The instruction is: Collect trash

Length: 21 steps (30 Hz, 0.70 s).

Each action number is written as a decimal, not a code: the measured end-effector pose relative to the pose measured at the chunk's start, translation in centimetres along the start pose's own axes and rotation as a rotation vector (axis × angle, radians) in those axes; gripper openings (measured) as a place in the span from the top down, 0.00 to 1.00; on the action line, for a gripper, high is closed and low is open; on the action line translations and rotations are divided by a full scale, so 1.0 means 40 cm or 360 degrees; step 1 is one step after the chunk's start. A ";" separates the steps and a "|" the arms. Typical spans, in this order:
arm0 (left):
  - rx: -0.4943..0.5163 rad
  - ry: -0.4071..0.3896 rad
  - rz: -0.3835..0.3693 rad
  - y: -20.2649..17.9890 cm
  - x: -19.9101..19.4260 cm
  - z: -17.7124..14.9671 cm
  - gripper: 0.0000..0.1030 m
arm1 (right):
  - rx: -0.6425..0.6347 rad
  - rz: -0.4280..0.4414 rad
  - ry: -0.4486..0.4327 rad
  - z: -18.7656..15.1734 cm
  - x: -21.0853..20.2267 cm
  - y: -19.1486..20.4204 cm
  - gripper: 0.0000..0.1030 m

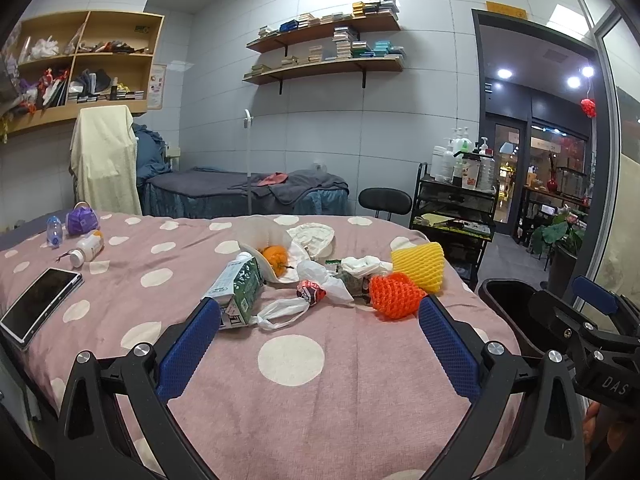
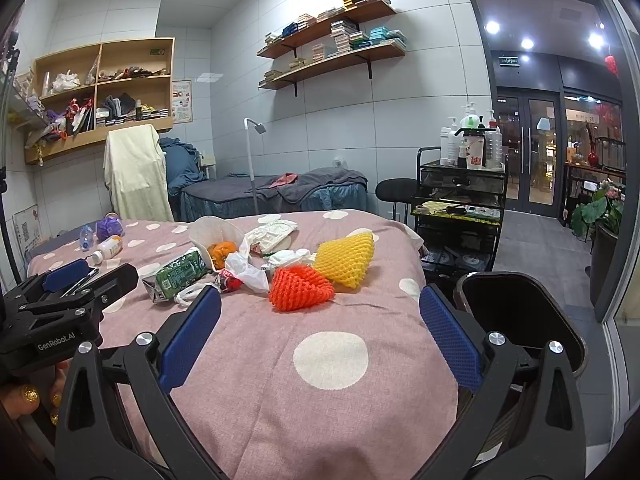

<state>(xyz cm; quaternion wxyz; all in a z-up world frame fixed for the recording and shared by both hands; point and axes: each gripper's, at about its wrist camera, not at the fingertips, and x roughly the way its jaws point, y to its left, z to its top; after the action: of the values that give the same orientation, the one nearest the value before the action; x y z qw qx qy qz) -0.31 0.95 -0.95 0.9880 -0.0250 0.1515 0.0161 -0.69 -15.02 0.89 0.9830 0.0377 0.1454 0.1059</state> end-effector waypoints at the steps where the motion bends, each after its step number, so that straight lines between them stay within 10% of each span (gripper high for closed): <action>1: -0.0002 0.0000 0.0001 0.001 0.000 -0.002 0.06 | 0.0005 0.0002 0.0000 0.000 0.000 -0.001 0.05; 21: -0.0022 0.0032 0.0005 0.002 0.004 -0.004 0.06 | 0.0015 0.0011 0.0034 -0.005 0.014 -0.003 0.05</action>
<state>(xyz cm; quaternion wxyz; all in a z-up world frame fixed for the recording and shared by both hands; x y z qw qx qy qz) -0.21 1.01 -1.14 0.9862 -0.0318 0.1613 0.0185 -0.20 -15.03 0.55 0.9808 0.0417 0.1563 0.1090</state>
